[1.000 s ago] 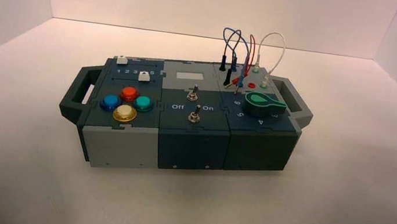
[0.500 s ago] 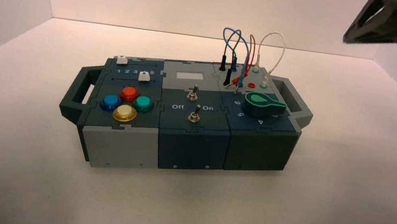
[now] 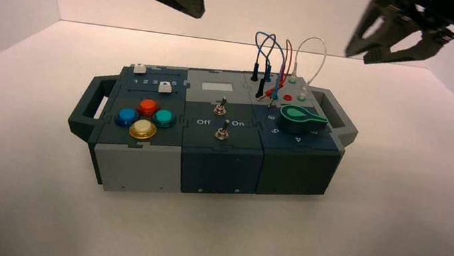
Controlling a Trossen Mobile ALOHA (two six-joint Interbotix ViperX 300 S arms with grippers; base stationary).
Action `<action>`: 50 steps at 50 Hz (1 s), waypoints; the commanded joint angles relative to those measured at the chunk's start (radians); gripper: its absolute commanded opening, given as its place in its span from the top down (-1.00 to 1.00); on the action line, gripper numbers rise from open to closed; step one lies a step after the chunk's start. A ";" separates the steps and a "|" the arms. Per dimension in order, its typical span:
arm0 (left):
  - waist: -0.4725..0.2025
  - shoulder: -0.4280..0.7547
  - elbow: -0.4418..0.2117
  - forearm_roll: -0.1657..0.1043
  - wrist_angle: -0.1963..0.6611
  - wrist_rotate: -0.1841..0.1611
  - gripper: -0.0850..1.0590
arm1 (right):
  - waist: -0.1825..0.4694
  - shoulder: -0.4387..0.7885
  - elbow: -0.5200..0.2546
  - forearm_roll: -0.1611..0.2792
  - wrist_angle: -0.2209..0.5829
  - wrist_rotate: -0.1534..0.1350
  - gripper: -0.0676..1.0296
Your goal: Pull the white wire.
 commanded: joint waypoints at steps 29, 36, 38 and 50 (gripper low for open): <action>-0.029 0.046 -0.011 -0.005 -0.061 -0.028 0.91 | 0.081 0.416 -0.187 -0.003 -0.106 -0.014 -0.01; -0.029 0.043 -0.006 -0.005 -0.061 -0.028 0.91 | 0.091 0.430 -0.213 -0.002 -0.106 -0.008 0.00; -0.029 0.043 -0.005 -0.003 -0.061 -0.026 0.91 | 0.091 0.433 -0.218 -0.002 -0.106 -0.008 0.00; -0.029 0.031 0.008 -0.003 -0.066 -0.026 0.91 | 0.091 0.445 -0.227 0.002 -0.100 -0.002 0.20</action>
